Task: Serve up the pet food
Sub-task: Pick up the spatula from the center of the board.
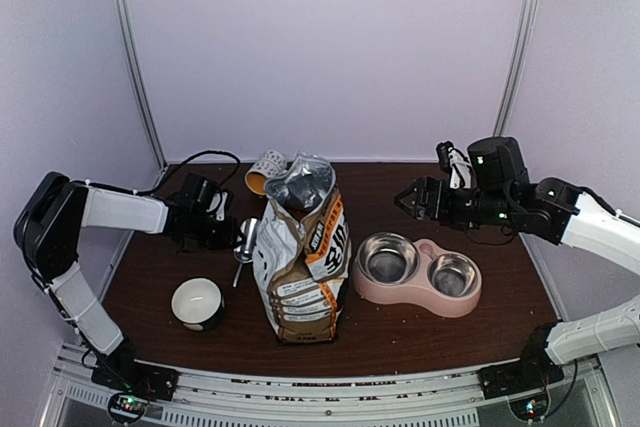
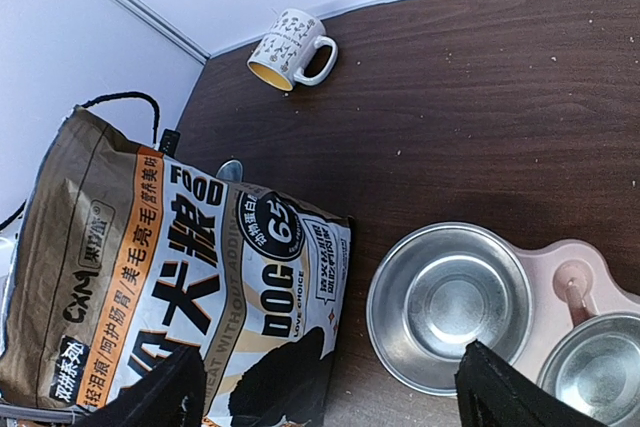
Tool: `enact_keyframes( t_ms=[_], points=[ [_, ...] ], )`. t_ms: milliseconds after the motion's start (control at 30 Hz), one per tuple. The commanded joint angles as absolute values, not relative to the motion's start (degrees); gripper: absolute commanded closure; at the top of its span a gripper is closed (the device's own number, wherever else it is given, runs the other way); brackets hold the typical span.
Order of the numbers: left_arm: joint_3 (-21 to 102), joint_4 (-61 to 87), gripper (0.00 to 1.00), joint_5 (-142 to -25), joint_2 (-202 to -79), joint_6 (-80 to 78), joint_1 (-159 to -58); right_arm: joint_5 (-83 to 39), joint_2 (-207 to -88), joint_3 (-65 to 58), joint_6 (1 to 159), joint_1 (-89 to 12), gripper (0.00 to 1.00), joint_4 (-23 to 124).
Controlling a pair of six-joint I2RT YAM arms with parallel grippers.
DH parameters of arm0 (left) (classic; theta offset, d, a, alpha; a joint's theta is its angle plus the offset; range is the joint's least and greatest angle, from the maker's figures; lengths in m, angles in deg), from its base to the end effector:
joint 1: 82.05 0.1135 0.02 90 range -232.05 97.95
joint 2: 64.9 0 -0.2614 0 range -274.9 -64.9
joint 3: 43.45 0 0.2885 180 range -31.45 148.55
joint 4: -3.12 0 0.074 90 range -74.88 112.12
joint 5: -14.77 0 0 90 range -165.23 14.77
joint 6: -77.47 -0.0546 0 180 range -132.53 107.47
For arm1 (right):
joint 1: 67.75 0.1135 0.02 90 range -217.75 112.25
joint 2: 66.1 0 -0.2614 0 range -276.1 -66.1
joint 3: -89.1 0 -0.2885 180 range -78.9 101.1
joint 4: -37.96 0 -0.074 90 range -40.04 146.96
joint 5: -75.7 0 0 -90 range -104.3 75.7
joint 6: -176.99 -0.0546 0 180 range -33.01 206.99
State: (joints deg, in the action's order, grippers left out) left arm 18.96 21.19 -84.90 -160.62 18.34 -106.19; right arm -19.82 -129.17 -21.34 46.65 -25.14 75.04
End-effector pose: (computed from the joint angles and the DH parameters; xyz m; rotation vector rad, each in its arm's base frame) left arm 0.3311 -0.1584 0.1153 -0.0743 2.5531 -0.6047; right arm 0.2163 0.2061 0.3138 -0.1067 2.2531 0.9334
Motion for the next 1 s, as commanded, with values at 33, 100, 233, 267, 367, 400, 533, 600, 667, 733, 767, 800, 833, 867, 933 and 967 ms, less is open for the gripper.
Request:
enact_keyframes(
  t_ms=[33,100,233,267,367,400,533,600,667,733,767,800,833,867,933,967],
  points=[
    [22.1,20.6,0.83,-85.1,-161.7,15.8,-105.8,-18.1,-127.9,-22.0,46.2,-25.6,0.12,75.2],
    [22.1,21.1,0.89,-84.4,-161.4,15.8,-105.8,-17.9,-127.9,-22.0,46.1,-25.6,0.12,75.3],
    [21.1,21.1,0.99,-84.1,-160.4,17.1,-105.8,-18.0,-128.1,-22.0,45.9,-25.6,0.12,74.9],
    [20.8,21.0,1.0,-84.1,-159.7,17.6,-105.7,-18.1,-128.2,-22.0,45.9,-25.6,0.12,75.0],
    [19.2,20.3,1.0,-83.4,-157.2,19.6,-105.8,-17.8,-128.4,-21.8,46.2,-25.6,0.12,75.2],
    [18.6,20.0,1.0,-83.1,-156.2,20.3,-105.8,-17.7,-128.4,-21.8,46.2,-25.6,0.12,75.2],
    [15.9,19.0,1.0,-81.9,-151.1,24.0,-105.8,-17.9,-128.2,-21.9,46.0,-25.6,0.12,75.0],
    [14.9,19.0,1.0,-81.8,-147.6,26.0,-105.8,-17.8,-128.3,-21.9,46.3,-25.6,0.12,75.1],
    [14.1,18.9,1.0,-82.1,-144.4,28.1,-105.8,-17.6,-128.4,-21.6,46.7,-25.6,0.12,75.3],
    [13.8,19.4,1.0,-81.9,-140.9,29.6,-105.8,-18.0,-128.6,-21.0,46.9,-25.7,0.12,75.2],
    [13.9,20.2,1.0,-81.5,-139.3,29.9,-105.8,-18.3,-128.8,-20.7,46.9,-25.8,0.12,75.1],
    [14.2,21.3,1.0,-80.7,-137.4,30.2,-105.7,-18.8,-129.0,-20.4,46.9,-25.7,0.12,74.8],
    [14.8,22.7,1.0,-79.9,-135.4,30.4,-105.8,-19.1,-129.1,-20.1,47.0,-25.7,0.12,74.5],
    [15.3,24.1,1.0,-79.1,-133.6,30.5,-105.7,-19.5,-129.2,-19.7,46.9,-25.7,0.12,74.3],
    [16.3,26.4,1.0,-77.7,-129.8,30.8,-105.9,-20.2,-129.2,-19.0,47.0,-25.7,0.12,73.8],
    [16.8,27.5,1.0,-77.3,-127.9,31.1,-105.9,-20.5,-129.1,-18.7,47.0,-25.7,0.12,73.4]
  ],
)
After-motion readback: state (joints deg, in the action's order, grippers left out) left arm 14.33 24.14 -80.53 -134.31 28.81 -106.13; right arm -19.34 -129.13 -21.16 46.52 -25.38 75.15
